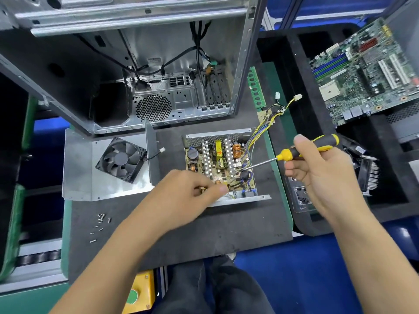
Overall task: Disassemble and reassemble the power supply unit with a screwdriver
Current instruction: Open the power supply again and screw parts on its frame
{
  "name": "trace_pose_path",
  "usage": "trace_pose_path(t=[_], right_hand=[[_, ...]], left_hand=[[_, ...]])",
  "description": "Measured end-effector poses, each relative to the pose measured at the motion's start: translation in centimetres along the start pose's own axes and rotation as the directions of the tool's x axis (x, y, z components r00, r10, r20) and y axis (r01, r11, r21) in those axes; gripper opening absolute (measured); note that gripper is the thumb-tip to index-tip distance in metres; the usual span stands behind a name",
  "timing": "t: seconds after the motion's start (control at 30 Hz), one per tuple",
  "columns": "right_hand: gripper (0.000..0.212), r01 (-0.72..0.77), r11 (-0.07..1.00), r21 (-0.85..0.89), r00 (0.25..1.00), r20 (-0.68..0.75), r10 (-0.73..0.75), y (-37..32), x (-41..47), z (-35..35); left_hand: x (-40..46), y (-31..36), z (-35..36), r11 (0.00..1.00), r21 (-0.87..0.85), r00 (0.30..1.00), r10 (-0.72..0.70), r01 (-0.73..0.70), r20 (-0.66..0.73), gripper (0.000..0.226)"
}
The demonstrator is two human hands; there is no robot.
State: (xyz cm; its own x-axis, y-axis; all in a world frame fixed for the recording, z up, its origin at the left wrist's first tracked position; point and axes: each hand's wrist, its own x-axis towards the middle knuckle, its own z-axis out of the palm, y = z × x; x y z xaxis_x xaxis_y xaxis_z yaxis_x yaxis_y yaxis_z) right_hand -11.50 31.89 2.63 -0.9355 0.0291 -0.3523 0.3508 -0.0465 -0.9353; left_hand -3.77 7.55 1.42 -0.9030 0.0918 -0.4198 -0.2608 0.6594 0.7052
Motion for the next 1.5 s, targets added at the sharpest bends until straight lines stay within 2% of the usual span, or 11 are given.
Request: trace_pose_path(t=[0.1,0.17,0.33,0.57,0.67,0.77,0.9,1.13,1.37,1.5], right_hand=[[0.028,0.049,0.994,-0.093,0.999,0.026,-0.047,-0.1,-0.1,-0.2],[0.027,0.061,0.993,-0.1,0.998,0.038,-0.057,-0.2,-0.3,-0.2],[0.024,0.048,0.993,-0.108,0.999,0.015,-0.046,0.0,-0.3,-0.3],[0.024,0.082,0.984,-0.157,0.997,0.025,-0.079,0.3,-0.1,-0.5],[0.023,0.13,0.97,-0.206,0.991,0.057,-0.12,0.5,-0.1,-0.5],[0.018,0.173,0.949,-0.264,0.982,0.121,-0.145,0.7,-0.2,-0.3],[0.019,0.195,0.929,-0.315,0.973,0.182,-0.142,1.2,-0.4,0.3],[0.027,0.235,0.88,-0.412,0.966,0.201,-0.164,1.3,-0.8,0.8],[0.026,0.324,0.784,-0.529,0.944,0.24,-0.229,1.5,-1.0,1.0],[0.023,0.383,0.741,-0.552,0.922,0.281,-0.267,1.9,-1.3,1.2]], left_hand=[[0.9,-0.1,-0.4,0.983,0.183,0.978,-0.029,-0.01,0.206,0.082],[1.3,-0.3,-0.4,0.981,0.185,0.954,-0.007,-0.051,0.3,0.085],[2.2,-0.5,0.7,0.963,0.251,0.905,-0.018,-0.098,0.426,0.087],[3.3,0.2,1.7,0.897,0.42,0.877,-0.089,-0.136,0.473,0.108],[3.4,0.1,2.0,0.861,0.481,0.903,-0.061,-0.167,0.424,0.109],[3.2,-0.5,1.9,0.892,0.44,0.919,-0.088,-0.099,0.385,0.12],[3.1,-0.6,2.0,0.944,0.329,0.896,-0.158,0.014,0.416,0.137],[3.4,-0.2,1.9,0.96,0.278,0.878,-0.138,0.006,0.458,0.133],[4.1,0.5,2.2,0.921,0.381,0.864,-0.124,-0.084,0.489,0.117],[4.3,0.5,2.3,0.915,0.392,0.856,-0.123,-0.098,0.501,0.116]])
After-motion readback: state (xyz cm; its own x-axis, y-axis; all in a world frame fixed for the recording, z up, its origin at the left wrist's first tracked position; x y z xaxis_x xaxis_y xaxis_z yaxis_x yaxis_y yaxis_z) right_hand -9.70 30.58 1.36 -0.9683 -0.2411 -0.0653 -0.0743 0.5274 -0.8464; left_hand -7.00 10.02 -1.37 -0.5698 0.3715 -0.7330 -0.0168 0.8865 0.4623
